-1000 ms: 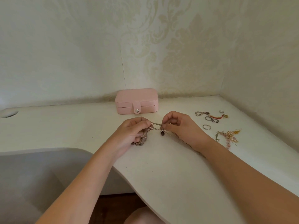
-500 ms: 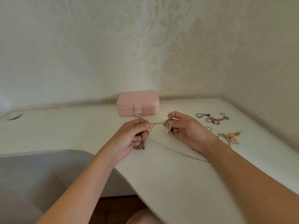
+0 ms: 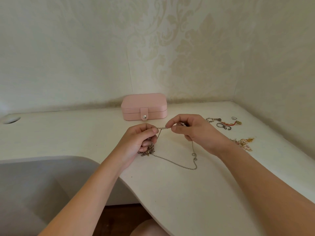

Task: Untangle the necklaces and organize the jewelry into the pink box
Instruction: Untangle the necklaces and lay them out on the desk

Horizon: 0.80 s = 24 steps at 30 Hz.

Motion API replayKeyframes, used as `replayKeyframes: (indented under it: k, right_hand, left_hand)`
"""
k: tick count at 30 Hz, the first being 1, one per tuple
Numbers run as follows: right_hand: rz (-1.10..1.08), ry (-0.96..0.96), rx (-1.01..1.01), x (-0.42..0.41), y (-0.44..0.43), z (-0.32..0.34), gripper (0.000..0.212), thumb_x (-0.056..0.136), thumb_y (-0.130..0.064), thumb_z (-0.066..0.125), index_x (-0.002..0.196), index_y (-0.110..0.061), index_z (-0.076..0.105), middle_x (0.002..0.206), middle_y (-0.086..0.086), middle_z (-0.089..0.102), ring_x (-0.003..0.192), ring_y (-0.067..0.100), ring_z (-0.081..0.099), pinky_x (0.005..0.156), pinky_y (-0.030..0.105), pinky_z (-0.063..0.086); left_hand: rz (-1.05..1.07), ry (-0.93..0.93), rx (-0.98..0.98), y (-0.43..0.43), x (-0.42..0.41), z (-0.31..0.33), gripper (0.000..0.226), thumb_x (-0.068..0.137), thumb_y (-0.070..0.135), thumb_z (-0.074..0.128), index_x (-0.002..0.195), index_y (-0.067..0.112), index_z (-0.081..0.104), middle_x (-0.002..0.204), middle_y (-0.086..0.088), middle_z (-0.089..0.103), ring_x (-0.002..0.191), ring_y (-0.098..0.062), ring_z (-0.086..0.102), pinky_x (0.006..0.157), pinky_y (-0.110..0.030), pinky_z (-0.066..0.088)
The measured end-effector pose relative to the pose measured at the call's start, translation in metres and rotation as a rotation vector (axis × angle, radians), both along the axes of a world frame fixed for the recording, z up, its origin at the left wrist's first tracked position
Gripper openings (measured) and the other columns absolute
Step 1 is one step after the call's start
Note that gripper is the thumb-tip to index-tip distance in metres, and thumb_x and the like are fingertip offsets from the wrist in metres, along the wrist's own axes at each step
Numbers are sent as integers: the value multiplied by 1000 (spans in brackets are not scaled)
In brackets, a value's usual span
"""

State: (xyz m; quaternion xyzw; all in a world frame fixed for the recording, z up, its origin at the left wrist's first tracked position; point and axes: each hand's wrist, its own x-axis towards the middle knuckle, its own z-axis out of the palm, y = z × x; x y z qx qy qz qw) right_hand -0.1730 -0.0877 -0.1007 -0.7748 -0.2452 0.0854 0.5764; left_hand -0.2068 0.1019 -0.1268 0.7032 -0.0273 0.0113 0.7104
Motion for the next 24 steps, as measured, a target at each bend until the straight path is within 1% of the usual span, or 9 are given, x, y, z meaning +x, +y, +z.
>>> replayKeyframes:
  k: [2, 4, 7, 8, 11, 15, 19, 21, 24]
  right_hand:
    - [-4, -42, -16, -1, 0, 0, 12, 90, -5, 60, 96, -6, 69, 47, -20, 49, 45, -2, 43, 49, 7, 33]
    - [-26, -74, -35, -2, 3, -2, 10, 86, -7, 65, 92, -10, 73, 58, -17, 59, 55, -6, 50, 60, 4, 39]
    - [-73, -111, -81, 0, 6, -7, 11, 80, -12, 73, 84, -22, 76, 78, 4, 69, 70, 4, 54, 73, 17, 43]
    - [-98, -146, -118, 1, 7, -9, 10, 79, -14, 74, 83, -23, 76, 77, 4, 68, 69, 5, 52, 72, 19, 42]
    - [-137, -278, -256, 0, 10, -10, 11, 76, -21, 78, 86, -23, 76, 63, -13, 54, 60, -1, 45, 60, 14, 33]
    - [-152, -168, -200, -2, 14, -10, 20, 68, -30, 83, 86, -26, 76, 61, -22, 60, 59, -7, 51, 61, 7, 33]
    - [-156, -34, -76, -4, 23, -12, 18, 64, -32, 85, 79, -25, 77, 57, -7, 53, 50, 4, 35, 53, 12, 27]
    - [-171, 4, -47, -6, 25, -11, 14, 65, -28, 84, 76, -24, 76, 51, -11, 54, 48, 2, 38, 49, 8, 28]
    - [-183, 25, -32, -9, 27, -10, 11, 66, -27, 84, 71, -25, 74, 57, -7, 56, 53, 5, 40, 48, 8, 29]
  left_hand:
    - [3, 6, 17, 0, 0, 0, 16, 91, 9, 55, 76, 11, 60, 55, -2, 53, 44, -7, 25, 39, -15, 19]
    - [7, 8, 36, 0, -1, 0, 16, 90, 10, 56, 76, 11, 60, 52, 1, 51, 43, -8, 22, 39, -14, 19]
    - [5, 7, 54, 0, -1, 0, 15, 90, 10, 56, 75, 10, 60, 49, 2, 49, 42, -7, 22, 39, -14, 20]
    - [3, 8, 53, 0, -1, 0, 16, 90, 10, 56, 75, 10, 60, 49, 2, 49, 41, -7, 22, 39, -14, 21]
    - [-7, 4, 51, 1, -1, 0, 19, 92, 11, 54, 74, 12, 61, 50, 2, 49, 42, -7, 23, 39, -13, 21]
    - [-47, -11, 80, 1, -1, -1, 18, 93, 14, 52, 78, 13, 62, 50, 2, 47, 43, -7, 23, 40, -14, 22]
    - [-77, -26, 93, 2, -1, -2, 17, 93, 14, 52, 80, 13, 62, 52, 1, 44, 44, -8, 23, 40, -14, 21]
    - [-86, -31, 106, 3, 0, -2, 16, 93, 15, 53, 81, 13, 61, 52, 1, 43, 44, -7, 23, 40, -14, 21]
    - [-91, -40, 104, 4, 1, -3, 15, 93, 15, 53, 81, 13, 62, 52, 1, 43, 44, -7, 23, 40, -15, 19]
